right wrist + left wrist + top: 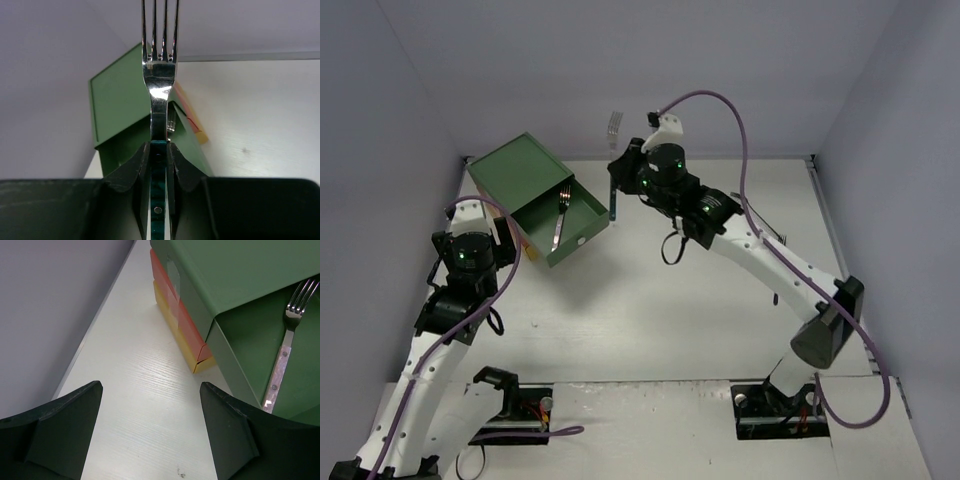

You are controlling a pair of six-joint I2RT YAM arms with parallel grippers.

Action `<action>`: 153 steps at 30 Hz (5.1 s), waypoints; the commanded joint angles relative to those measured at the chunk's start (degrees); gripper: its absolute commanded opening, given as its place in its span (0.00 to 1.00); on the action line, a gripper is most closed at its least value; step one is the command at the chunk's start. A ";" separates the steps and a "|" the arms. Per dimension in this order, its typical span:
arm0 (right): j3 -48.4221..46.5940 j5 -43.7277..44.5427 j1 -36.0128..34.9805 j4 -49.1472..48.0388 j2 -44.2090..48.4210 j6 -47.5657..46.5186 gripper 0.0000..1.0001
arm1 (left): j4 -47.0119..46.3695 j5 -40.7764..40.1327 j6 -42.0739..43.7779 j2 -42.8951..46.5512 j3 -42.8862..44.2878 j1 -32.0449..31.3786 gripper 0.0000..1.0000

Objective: Sort the eating utensils into containers

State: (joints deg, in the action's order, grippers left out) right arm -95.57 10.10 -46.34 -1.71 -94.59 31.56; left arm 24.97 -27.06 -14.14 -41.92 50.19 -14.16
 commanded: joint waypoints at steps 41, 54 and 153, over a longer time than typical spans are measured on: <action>-7.12 10.97 -10.83 -17.01 -20.48 13.40 0.23 | -4.31 2.19 -2.29 -0.44 -0.27 2.12 0.76; -6.90 13.07 -10.54 -16.06 -17.67 5.44 0.33 | -4.23 2.01 -2.29 -0.52 -0.44 2.12 0.76; 45.17 -7.98 26.12 -4.12 36.00 -6.89 0.48 | 5.02 28.96 4.26 -40.83 34.13 -2.37 0.48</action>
State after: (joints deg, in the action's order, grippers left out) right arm -49.98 1.42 -21.51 -3.56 -59.24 24.56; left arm 31.10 1.62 -9.11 -86.73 80.00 -16.23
